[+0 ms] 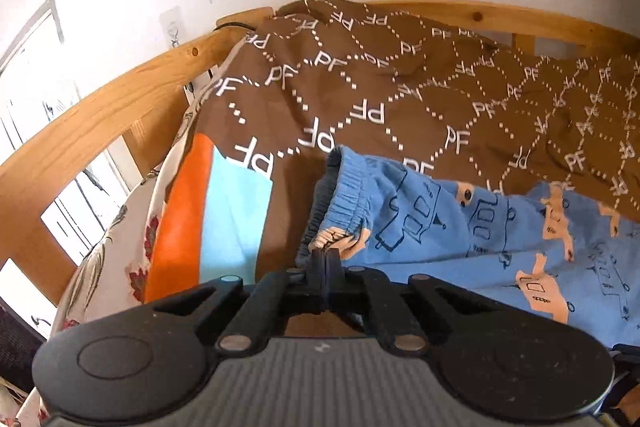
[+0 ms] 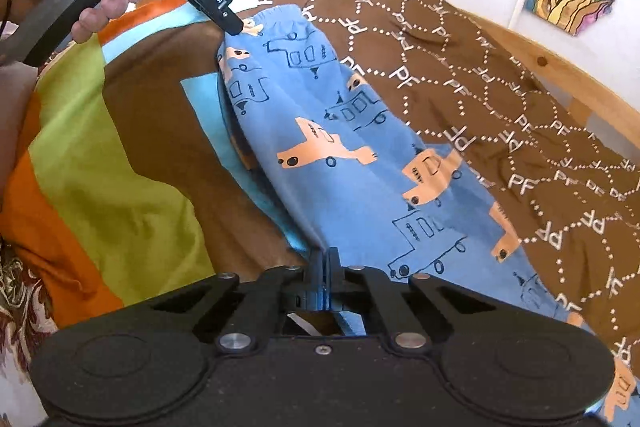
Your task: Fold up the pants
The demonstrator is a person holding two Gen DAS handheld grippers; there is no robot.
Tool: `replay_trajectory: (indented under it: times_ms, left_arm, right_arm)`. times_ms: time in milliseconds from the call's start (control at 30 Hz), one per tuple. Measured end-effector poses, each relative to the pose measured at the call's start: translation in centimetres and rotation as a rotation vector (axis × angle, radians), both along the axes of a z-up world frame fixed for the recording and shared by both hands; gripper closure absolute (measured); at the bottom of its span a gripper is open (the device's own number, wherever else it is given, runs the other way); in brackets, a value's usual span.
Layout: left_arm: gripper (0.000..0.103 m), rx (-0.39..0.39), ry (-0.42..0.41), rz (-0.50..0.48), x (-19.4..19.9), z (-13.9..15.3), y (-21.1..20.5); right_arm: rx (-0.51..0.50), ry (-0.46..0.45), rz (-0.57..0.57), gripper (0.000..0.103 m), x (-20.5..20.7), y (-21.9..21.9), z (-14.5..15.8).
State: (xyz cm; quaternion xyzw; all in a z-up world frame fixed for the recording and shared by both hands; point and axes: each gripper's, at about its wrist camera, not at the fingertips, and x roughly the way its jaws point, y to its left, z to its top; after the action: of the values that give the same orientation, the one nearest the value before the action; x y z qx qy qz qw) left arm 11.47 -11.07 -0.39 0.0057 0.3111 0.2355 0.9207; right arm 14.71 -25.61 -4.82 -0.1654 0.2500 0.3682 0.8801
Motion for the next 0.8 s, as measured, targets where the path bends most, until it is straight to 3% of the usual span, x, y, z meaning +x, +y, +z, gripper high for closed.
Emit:
replay_trajectory:
  times_ms: [33,67,133,167,200,267,300,367,467,533,600,667,733,800]
  left_arm:
    - [0.102,0.014,0.008,-0.008,0.1,-0.2,-0.2]
    - [0.094,0.024,0.012,-0.012,0.2,-0.3,-0.4]
    - [0.072,0.042,0.007,-0.012,-0.1,0.0,-1.2]
    - [0.041,0.060,0.002,-0.007,-0.3,0.2,-1.7]
    - [0.024,0.095,-0.020,0.003,-0.6,0.6,-2.5]
    - [0.020,0.157,-0.067,-0.008,-0.9,1.0,-4.4]
    - [0.020,0.179,-0.068,-0.037,-0.5,1.0,-5.4]
    - [0.019,0.193,-0.074,-0.110,1.0,0.8,-7.8]
    - [0.018,0.122,-0.086,-0.282,4.1,-0.1,-11.8]
    - [0.017,0.111,-0.104,-0.415,6.5,-1.1,-14.9]
    - [0.017,0.110,-0.067,-0.478,9.8,-3.1,-17.1]
    - [0.020,0.078,0.002,-0.477,13.0,-5.1,-17.6]
    - [0.022,0.081,0.077,-0.399,15.9,-7.1,-16.5]
    - [0.019,0.065,0.110,-0.326,17.6,-8.1,-13.9]
  right_arm:
    - [-0.002,0.011,-0.001,0.096,0.1,0.1,-0.4]
    - [-0.002,0.037,-0.002,0.085,0.4,0.2,-0.9]
    - [0.042,0.075,-0.006,0.081,0.5,-0.7,-1.0]
    - [0.074,0.078,-0.021,0.072,0.3,-1.8,-0.4]
    - [0.087,0.067,-0.041,0.056,0.1,-2.8,0.0]
    - [0.106,0.019,-0.144,0.038,-0.3,-6.0,1.1]
    - [0.120,0.004,-0.213,0.035,-0.4,-7.7,1.4]
    - [0.123,-0.009,-0.394,0.034,-0.5,-11.7,1.8]
    - [0.136,0.006,-0.665,0.034,-0.6,-18.0,1.6]
    - [0.189,0.056,-0.799,0.034,-1.0,-21.7,1.1]
    - [0.255,0.105,-0.868,0.028,-1.5,-24.4,0.2]
    - [0.305,0.154,-0.931,0.025,-1.9,-26.3,-1.0]
    - [0.346,0.212,-0.965,0.030,-2.2,-28.0,-2.4]
    - [0.384,0.199,-0.969,0.029,-2.9,-28.5,-2.5]
